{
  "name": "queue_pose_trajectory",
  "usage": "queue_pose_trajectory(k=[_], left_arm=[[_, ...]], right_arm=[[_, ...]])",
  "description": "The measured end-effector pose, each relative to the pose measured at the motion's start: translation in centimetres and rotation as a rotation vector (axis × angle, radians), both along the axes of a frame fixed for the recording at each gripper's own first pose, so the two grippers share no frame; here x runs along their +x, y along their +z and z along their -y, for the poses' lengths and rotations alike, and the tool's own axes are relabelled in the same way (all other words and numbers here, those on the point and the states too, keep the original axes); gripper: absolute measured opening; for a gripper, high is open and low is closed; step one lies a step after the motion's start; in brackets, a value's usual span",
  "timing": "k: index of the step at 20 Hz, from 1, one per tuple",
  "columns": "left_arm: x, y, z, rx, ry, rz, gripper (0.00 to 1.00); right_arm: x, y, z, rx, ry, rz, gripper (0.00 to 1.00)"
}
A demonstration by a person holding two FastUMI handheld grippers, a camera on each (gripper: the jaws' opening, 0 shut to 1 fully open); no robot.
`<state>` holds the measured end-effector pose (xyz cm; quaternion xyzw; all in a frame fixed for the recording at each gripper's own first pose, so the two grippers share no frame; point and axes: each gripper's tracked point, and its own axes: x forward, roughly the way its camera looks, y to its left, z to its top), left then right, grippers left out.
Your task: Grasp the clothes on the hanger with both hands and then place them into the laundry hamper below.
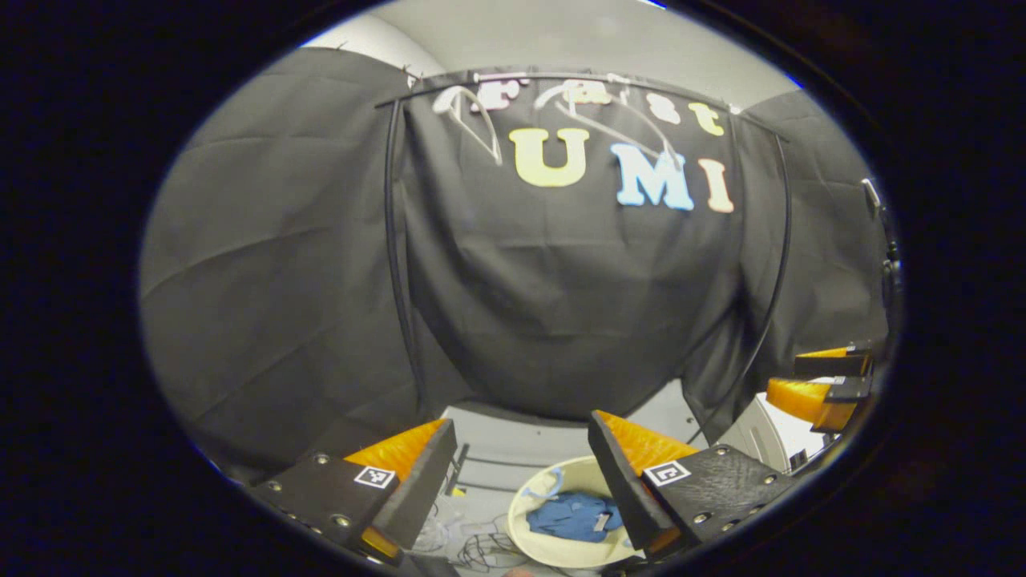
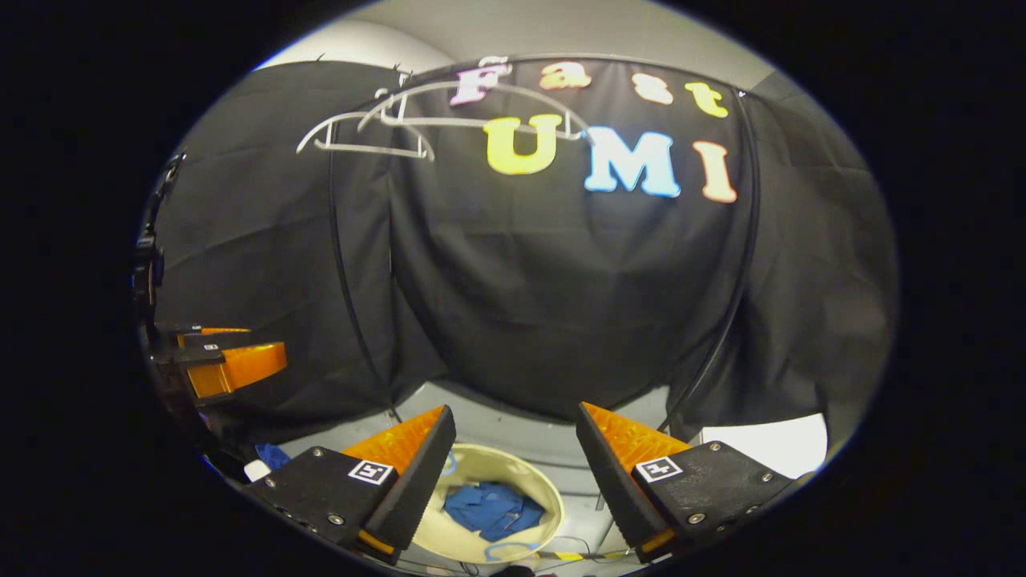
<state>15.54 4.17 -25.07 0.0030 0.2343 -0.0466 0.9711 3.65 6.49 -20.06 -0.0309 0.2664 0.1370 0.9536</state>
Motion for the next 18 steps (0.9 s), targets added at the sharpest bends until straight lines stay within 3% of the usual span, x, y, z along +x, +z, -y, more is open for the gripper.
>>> queue_pose_trajectory(k=[4, 5, 6, 13, 15, 16, 18], left_arm=[[0.1, 8.7, -2.6, -0.015, 0.027, 0.157, 1.00], [0.2, 11.0, -2.9, -0.025, 0.031, 0.195, 0.89], [0.1, 13.1, -3.5, -0.036, 0.034, 0.234, 1.00], [-2.9, 20.5, -4.5, 0.001, 0.042, 0.420, 1.00], [-3.9, 21.5, -4.5, 0.017, 0.043, 0.446, 1.00], [-4.4, 21.8, -4.5, 0.009, 0.045, 0.455, 0.95], [-5.1, 22.3, -5.0, -0.006, 0.055, 0.475, 0.98]], right_arm=[[2.0, 7.8, 1.2, 0.027, -0.074, 0.196, 0.94], [2.2, 9.4, 1.5, 0.029, -0.092, 0.234, 0.94], [1.8, 10.7, 1.8, 0.033, -0.103, 0.268, 0.92], [-3.6, 18.2, 4.5, 0.046, -0.211, 0.438, 0.94], [-4.1, 19.0, 5.4, 0.037, -0.240, 0.470, 0.92], [-4.1, 18.8, 5.7, 0.036, -0.252, 0.469, 0.92], [-4.8, 18.7, 6.1, 0.044, -0.276, 0.461, 0.93]])
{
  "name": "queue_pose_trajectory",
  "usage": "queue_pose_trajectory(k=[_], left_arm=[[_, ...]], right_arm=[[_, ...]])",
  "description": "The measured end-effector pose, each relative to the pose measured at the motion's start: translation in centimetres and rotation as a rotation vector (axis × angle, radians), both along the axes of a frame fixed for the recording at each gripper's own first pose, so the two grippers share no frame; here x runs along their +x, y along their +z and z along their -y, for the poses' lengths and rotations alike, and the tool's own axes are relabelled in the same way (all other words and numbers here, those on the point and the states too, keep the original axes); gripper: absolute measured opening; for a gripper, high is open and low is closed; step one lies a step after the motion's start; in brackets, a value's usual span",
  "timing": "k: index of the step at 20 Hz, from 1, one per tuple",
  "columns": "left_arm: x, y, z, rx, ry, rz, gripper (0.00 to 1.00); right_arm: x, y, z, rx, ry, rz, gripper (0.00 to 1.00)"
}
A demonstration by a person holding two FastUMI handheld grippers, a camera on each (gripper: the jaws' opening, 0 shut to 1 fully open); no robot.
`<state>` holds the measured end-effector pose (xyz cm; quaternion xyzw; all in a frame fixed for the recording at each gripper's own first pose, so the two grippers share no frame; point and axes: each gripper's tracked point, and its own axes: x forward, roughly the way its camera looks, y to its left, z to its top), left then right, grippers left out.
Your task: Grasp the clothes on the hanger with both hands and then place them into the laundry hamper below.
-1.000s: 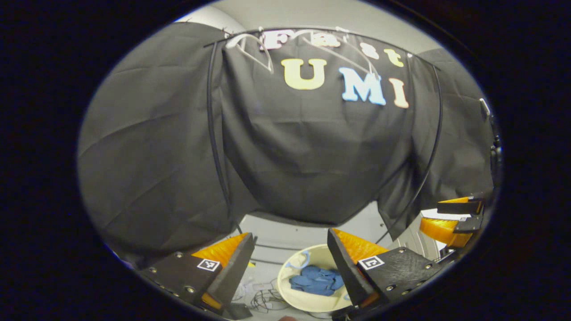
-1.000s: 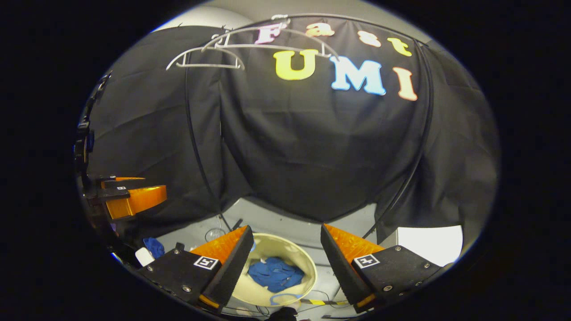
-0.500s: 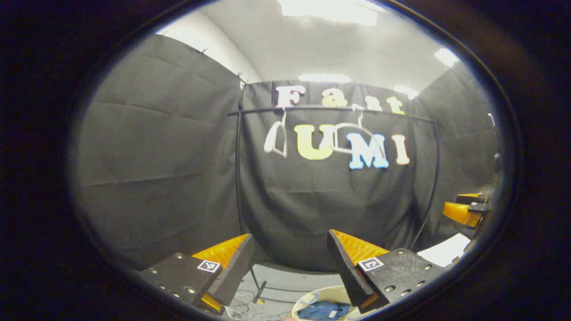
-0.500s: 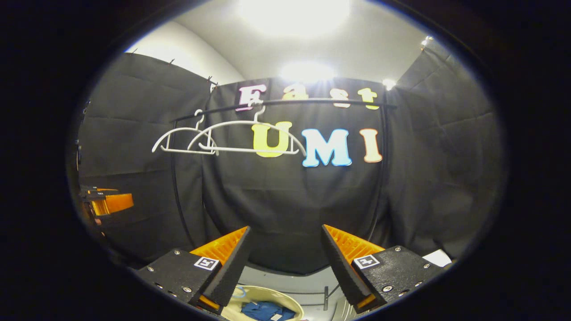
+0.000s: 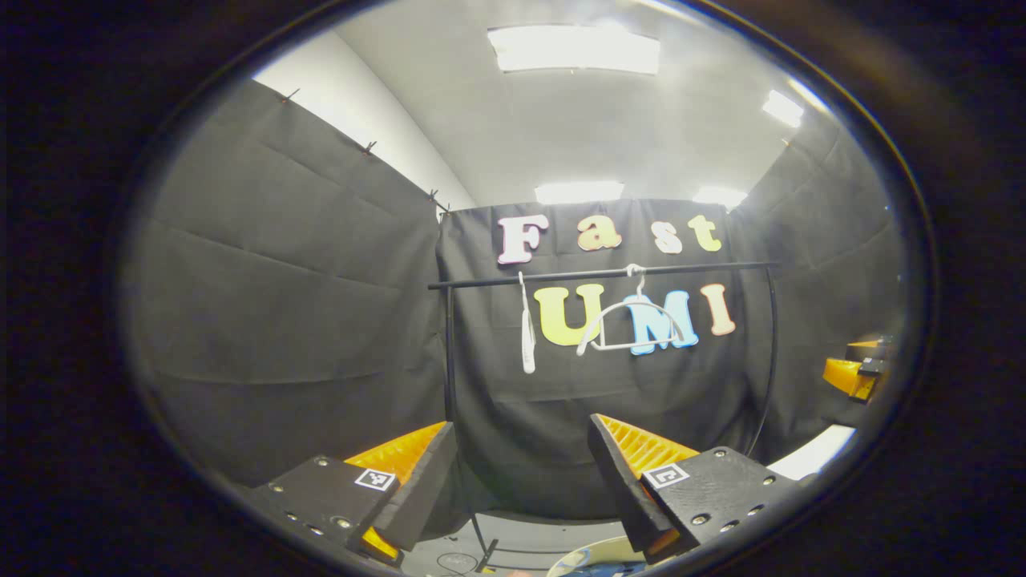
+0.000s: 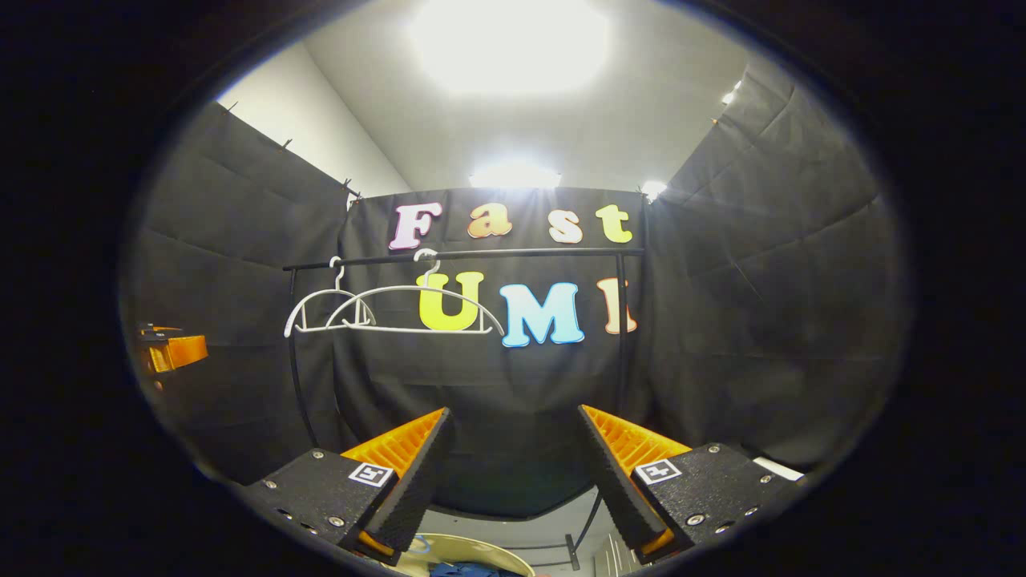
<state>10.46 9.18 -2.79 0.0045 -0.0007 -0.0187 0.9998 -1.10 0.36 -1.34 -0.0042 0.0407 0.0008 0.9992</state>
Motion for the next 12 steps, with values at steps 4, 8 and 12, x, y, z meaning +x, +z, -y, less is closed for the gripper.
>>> queue_pose_trajectory(k=[4, 8, 12], left_arm=[[-1.2, 0.1, 0.0, -0.011, 0.004, 0.010, 1.00], [-2.2, 0.4, -0.1, 0.000, 0.022, 0.032, 1.00], [-3.3, 0.8, -0.5, 0.014, 0.027, 0.034, 1.00]], right_arm=[[-0.9, 1.2, 1.3, -0.019, -0.035, 0.046, 0.94], [-1.4, 2.0, 2.3, -0.019, -0.057, 0.068, 0.92], [-1.8, 2.1, 2.8, -0.011, -0.078, 0.074, 0.92]])
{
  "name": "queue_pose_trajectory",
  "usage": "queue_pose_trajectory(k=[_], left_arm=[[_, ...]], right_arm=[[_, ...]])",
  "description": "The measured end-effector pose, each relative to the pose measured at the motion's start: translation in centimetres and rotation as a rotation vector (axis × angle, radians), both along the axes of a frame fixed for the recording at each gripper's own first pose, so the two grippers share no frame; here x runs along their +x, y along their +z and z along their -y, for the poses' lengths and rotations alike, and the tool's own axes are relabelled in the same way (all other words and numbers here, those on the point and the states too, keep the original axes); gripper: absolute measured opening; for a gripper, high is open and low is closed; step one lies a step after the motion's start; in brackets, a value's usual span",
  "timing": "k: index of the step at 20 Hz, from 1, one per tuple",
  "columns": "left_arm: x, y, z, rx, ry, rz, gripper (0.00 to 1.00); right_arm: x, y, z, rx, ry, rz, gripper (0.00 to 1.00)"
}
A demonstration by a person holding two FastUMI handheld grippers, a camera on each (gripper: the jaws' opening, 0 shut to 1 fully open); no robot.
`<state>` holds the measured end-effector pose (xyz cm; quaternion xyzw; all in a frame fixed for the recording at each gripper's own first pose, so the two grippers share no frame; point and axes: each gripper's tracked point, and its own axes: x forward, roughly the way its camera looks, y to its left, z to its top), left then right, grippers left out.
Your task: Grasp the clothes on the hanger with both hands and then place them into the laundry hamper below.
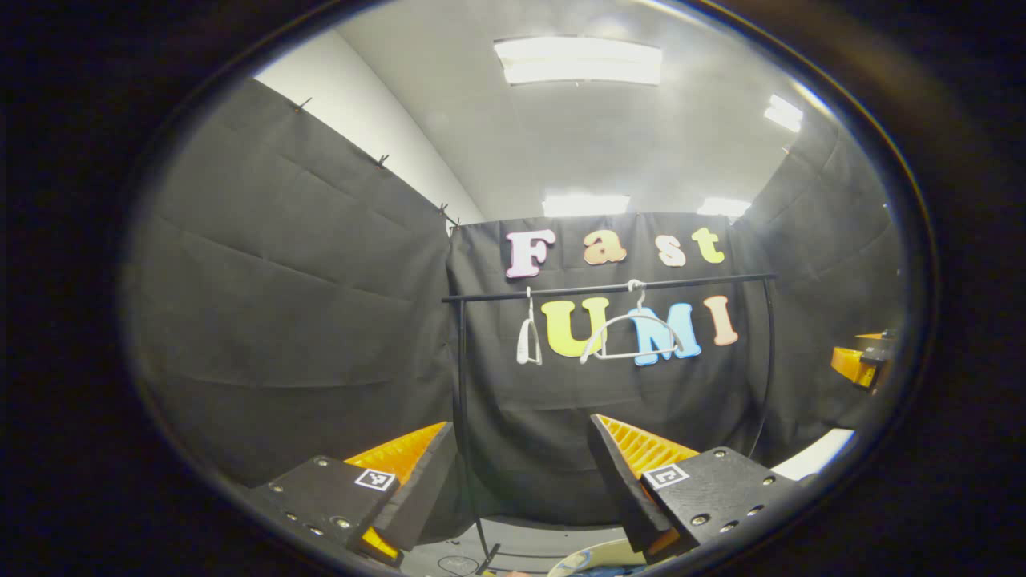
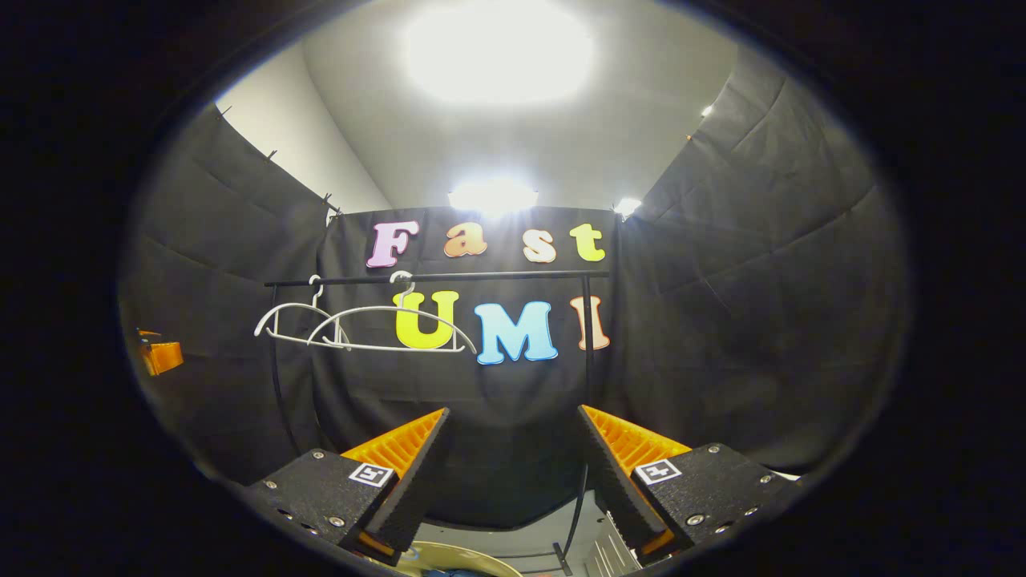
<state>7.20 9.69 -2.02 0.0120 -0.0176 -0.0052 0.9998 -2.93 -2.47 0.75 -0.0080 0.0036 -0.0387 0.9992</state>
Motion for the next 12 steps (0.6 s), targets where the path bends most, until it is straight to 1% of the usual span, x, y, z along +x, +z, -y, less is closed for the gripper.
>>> queue_pose_trajectory(k=[7, 12], left_arm=[[0.0, -0.2, 0.5, 0.029, 0.003, -0.020, 1.00], [0.3, 0.5, 1.8, 0.045, -0.013, -0.006, 1.00]], right_arm=[[-0.3, -0.7, 0.8, 0.015, -0.011, -0.014, 0.93], [0.1, -1.3, 1.3, 0.008, -0.010, -0.028, 0.93]])
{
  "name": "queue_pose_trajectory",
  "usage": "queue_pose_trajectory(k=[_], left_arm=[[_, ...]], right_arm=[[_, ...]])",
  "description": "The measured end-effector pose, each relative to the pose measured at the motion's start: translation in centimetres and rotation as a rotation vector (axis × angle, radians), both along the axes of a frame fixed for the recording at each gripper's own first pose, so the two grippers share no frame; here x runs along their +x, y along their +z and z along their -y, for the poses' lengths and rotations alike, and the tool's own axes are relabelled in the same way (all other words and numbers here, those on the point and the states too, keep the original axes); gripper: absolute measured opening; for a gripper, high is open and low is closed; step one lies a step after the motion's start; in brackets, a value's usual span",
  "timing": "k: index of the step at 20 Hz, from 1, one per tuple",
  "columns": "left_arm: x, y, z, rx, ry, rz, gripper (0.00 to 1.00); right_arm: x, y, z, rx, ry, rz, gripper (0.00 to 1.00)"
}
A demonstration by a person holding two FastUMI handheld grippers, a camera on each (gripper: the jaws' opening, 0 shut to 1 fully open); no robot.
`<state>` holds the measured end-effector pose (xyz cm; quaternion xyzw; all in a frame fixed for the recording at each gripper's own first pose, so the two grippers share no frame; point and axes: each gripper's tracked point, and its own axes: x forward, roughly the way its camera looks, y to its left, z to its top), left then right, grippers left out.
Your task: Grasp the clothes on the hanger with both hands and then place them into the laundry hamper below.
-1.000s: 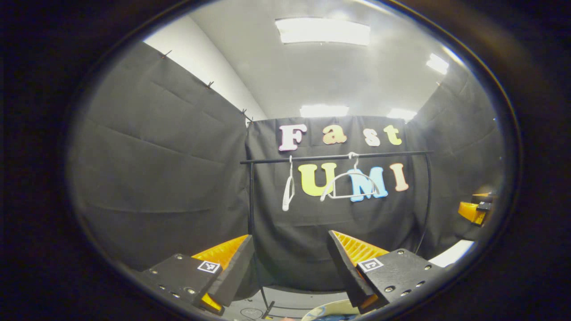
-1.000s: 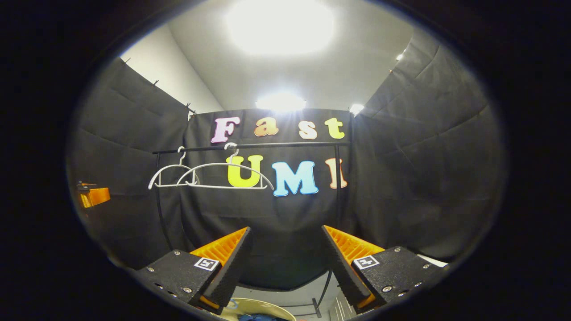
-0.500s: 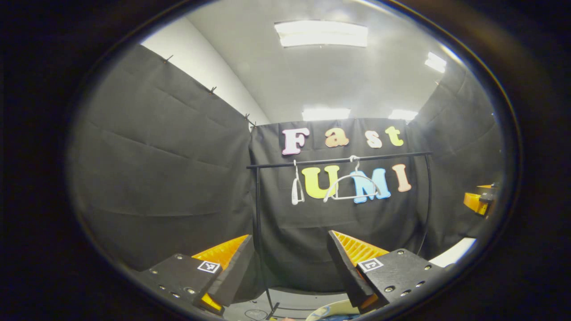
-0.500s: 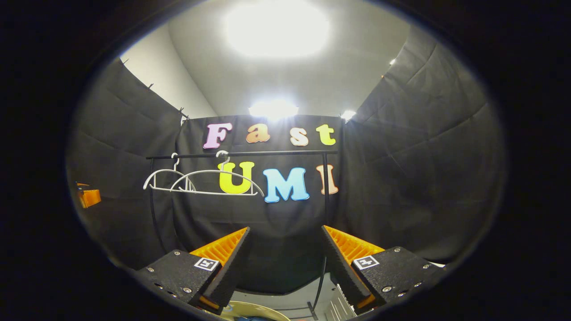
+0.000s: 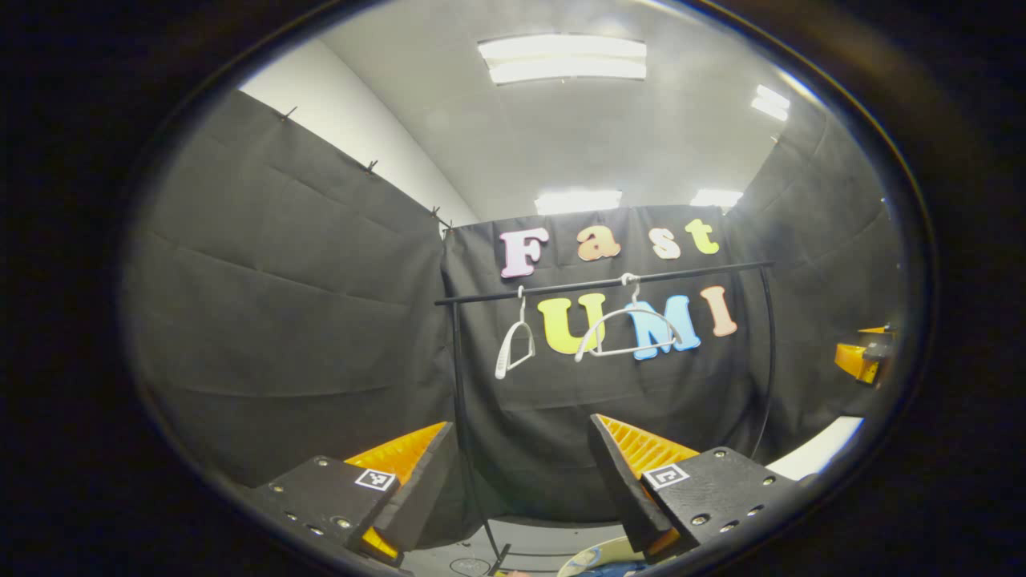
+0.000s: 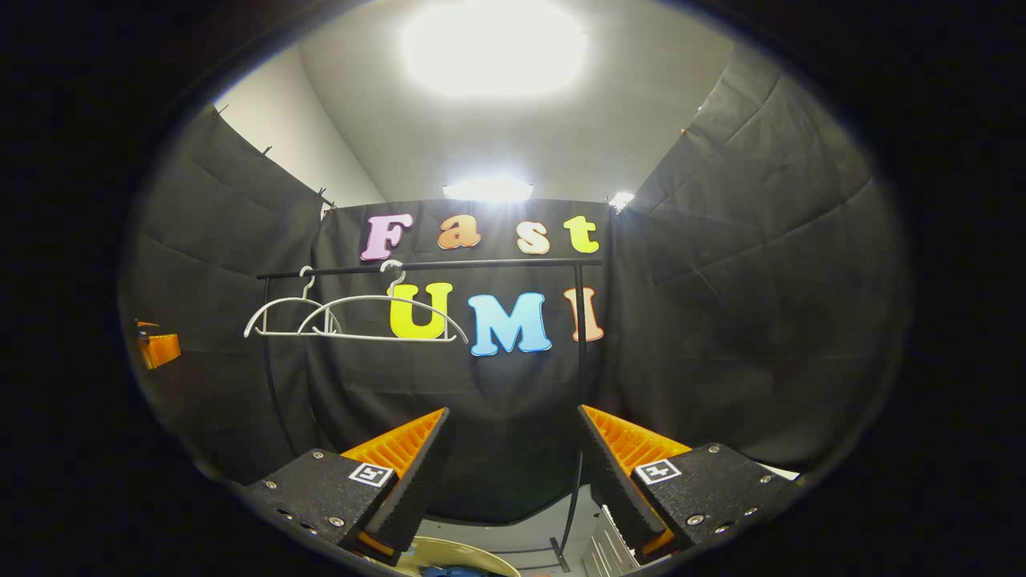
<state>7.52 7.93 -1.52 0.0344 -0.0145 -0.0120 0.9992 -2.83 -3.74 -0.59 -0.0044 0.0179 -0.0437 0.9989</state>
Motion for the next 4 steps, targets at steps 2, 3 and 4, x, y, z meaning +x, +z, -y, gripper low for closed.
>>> queue_pose_trajectory(k=[2, 3, 4], left_arm=[[-0.22, 0.15, 0.13, 0.002, -0.001, 0.003, 1.00], [-0.38, 0.19, 0.16, 0.006, -0.001, 0.008, 1.00], [-0.47, 0.28, 0.32, 0.011, -0.003, 0.009, 1.00]], right_arm=[[0.08, -0.07, 0.14, -0.002, 0.002, 0.001, 0.93], [0.08, -0.18, 0.18, -0.005, 0.003, -0.001, 0.93], [0.01, -0.32, 0.27, -0.005, 0.004, -0.004, 0.93]])
